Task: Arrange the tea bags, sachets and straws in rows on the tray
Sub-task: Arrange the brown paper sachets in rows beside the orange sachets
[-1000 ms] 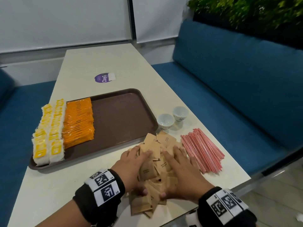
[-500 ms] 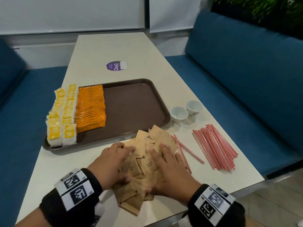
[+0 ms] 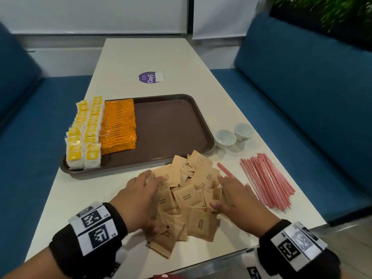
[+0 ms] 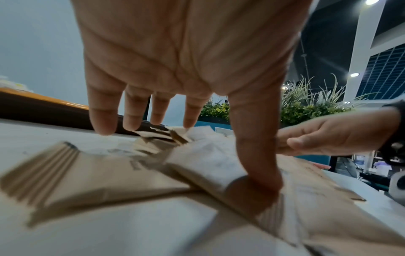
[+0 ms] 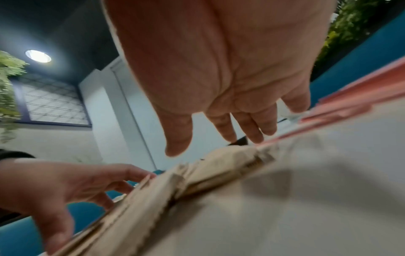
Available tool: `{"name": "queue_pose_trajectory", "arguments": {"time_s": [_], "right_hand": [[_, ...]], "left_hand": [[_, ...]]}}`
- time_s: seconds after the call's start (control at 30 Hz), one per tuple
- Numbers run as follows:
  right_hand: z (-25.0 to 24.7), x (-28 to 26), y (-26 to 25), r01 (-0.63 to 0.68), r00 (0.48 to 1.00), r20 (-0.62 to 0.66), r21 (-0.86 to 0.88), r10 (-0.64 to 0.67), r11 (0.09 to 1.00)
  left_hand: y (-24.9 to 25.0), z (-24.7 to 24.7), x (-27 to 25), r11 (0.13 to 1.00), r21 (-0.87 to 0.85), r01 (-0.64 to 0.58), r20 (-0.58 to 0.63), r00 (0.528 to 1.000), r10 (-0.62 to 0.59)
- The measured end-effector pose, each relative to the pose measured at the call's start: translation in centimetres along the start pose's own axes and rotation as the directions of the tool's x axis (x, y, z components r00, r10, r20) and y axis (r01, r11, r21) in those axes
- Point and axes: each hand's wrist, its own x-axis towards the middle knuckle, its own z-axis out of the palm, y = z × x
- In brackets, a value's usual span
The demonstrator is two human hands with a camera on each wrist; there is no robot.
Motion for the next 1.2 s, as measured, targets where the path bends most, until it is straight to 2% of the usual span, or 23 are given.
{"name": "queue_pose_trajectory", "arguments": {"time_s": [0.13, 0.27, 0.4, 0.47, 0.6, 0.77, 0.9, 1.07, 1.2], "right_hand": [[-3.3, -1.6, -3.3, 0.126, 0.989, 0.102, -0.155, -0.111, 0.980], [-4.3, -0.2, -6.0, 0.325, 0.941, 0.172, -0.208, -0.293, 0.923], [-1.5, 3.0, -7.1, 0.355, 0.931, 0.232, -0.396, -0.282, 0.847], [-0.9, 3.9, -7.6, 0.346, 0.936, 0.222, -0.426, -0.274, 0.836], [-1.2, 4.8, -8.1, 0.335, 0.939, 0.185, -0.316, -0.289, 0.888], [-1.7, 6.2, -7.7, 0.297, 0.943, 0.202, -0.157, -0.264, 0.942], [-1.9, 6.9, -7.3, 0.235, 0.949, 0.210, 0.028, -0.235, 0.972], [-2.0, 7.1, -7.2, 0.169, 0.963, 0.166, 0.242, -0.212, 0.955], [-1.9, 7.2, -7.4, 0.193, 0.967, 0.102, 0.311, -0.234, 0.931]], "left_hand": [[-0.2, -0.4, 0.2, 1.000, -0.007, 0.025, -0.051, 0.998, -0.025], [0.2, -1.3, 0.6, 1.000, 0.022, -0.017, -0.052, 0.998, 0.018], [1.4, -1.8, 1.9, 0.997, 0.054, -0.062, -0.009, 0.998, 0.063], [1.6, -1.6, 2.5, 0.997, 0.064, -0.052, 0.006, 0.999, 0.052], [1.3, -1.3, 3.4, 0.997, 0.072, 0.025, -0.033, 0.999, -0.023], [1.2, -1.6, 3.7, 0.990, 0.015, 0.143, -0.056, 0.988, -0.142], [1.1, -1.5, 3.9, 0.987, -0.044, 0.154, -0.040, 0.987, -0.156], [0.3, -2.6, 4.3, 0.940, -0.279, 0.197, -0.029, 0.977, -0.213], [-0.8, -3.1, 4.5, 0.857, -0.471, 0.207, -0.076, 0.959, -0.273]]}}
